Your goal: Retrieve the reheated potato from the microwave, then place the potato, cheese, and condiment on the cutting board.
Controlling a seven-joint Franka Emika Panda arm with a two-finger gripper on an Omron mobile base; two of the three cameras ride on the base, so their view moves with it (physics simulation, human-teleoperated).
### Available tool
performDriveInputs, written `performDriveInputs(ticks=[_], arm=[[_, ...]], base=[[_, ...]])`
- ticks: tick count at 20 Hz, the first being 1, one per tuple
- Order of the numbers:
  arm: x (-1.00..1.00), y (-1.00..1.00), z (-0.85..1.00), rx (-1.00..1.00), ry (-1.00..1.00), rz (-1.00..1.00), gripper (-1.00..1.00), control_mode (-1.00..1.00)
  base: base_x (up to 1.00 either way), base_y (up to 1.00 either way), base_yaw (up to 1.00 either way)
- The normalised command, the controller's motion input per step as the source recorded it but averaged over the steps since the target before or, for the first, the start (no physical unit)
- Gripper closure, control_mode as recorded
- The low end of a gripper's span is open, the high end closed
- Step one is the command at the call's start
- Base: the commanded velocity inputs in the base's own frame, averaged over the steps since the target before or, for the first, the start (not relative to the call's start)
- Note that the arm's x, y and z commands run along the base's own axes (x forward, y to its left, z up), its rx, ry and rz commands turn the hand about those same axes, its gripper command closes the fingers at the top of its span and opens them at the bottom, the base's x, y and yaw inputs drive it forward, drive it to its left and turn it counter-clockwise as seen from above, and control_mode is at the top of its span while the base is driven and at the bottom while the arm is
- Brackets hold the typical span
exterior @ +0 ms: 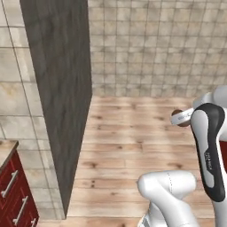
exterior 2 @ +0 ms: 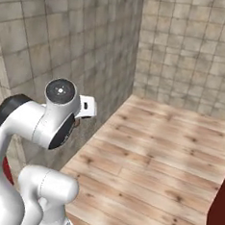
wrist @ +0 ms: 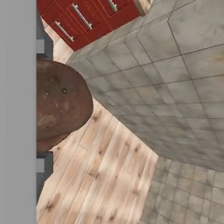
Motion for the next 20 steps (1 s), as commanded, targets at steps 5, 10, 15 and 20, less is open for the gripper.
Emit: performDriveInputs(ticks=[5, 10, 15, 20], arm=[[0.0, 0.0, 0.0, 0.0, 0.0, 0.0, 1.0, 1.0], [0.0, 0.0, 0.0, 0.0, 0.0, 0.0, 1.0, 1.0], [0.0, 0.0, 0.0, 0.0, 0.0, 0.0, 1.0, 1.0], [0.0, 0.0, 0.0, 0.0, 0.0, 0.0, 1.0, 1.0]], base=[[0.42, 0.0, 0.48], [0.34, 0.0, 0.55], [0.34, 0.0, 0.55], [0.35, 0.01, 0.53]])
